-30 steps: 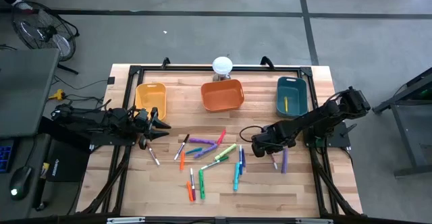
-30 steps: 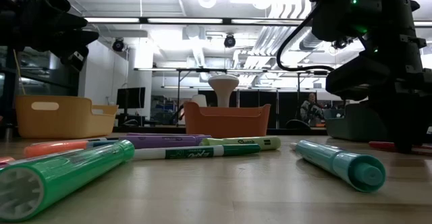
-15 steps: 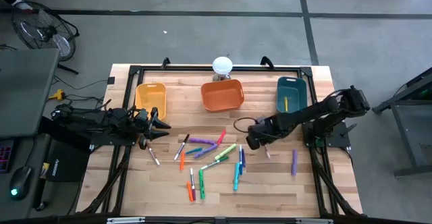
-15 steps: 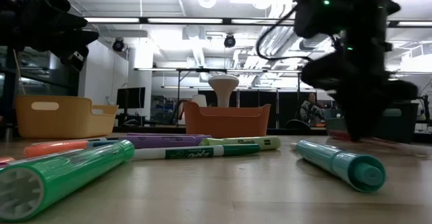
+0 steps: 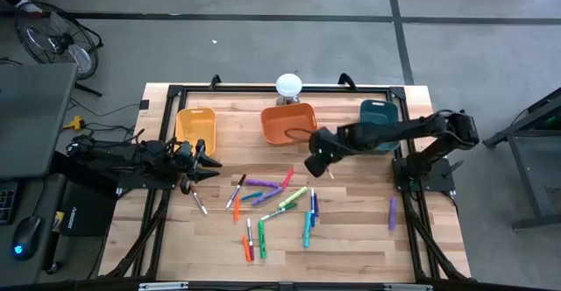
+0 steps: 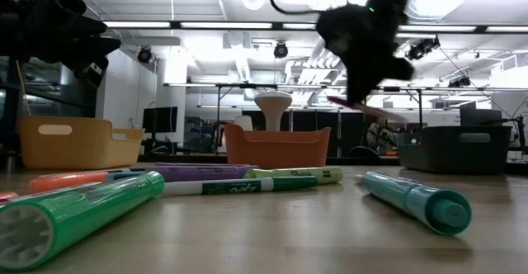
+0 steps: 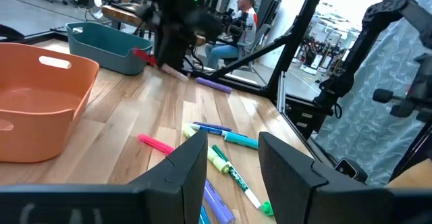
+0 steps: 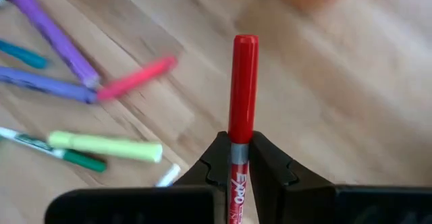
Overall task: Pick & Place Markers
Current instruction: Put the red marker pen into the orange bin
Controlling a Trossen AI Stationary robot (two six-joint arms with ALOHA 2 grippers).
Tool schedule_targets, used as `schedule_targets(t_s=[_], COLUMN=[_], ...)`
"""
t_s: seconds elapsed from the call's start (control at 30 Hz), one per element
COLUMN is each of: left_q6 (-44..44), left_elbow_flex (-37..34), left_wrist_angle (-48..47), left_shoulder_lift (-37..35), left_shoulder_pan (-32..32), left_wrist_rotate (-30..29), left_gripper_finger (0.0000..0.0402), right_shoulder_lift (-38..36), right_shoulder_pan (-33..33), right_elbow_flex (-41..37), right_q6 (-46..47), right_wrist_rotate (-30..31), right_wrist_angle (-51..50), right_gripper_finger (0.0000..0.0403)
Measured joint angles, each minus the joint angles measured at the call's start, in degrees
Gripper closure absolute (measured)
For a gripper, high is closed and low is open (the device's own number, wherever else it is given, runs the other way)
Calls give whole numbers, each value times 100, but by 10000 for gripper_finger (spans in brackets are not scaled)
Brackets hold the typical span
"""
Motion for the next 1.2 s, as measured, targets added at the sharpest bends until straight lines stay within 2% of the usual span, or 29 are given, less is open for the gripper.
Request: schedule_targets(t_s=[0.27, 0.47, 0.73, 0.9, 1.2], left_q6=[2, 0, 1, 2, 1], left_elbow_flex=[0, -1, 1, -1, 1], left_wrist_angle=[0, 0, 0, 0, 0], left_shoulder_lift=[-1, 0, 0, -2, 0], left_shoulder_pan=[0, 1, 1, 1, 0], left_wrist_rotate=[2, 2, 2, 2, 2], left_gripper_finger=[270, 270, 270, 270, 270], right_shoulder_lift=[33, 319, 1166, 1807, 2755], right_shoulder_pan=[-693, -1132, -1679, -1920, -2113], right_elbow_flex=[837, 1514, 2403, 2949, 3495], right_q6=[-1842, -3062, -4611, -5517, -7073], right_wrist_rotate=[-401, -457, -464, -140, -41], right_wrist_angle=[-202, -625, -986, -1063, -1046], right_gripper_finger=[380, 380, 380, 380, 380])
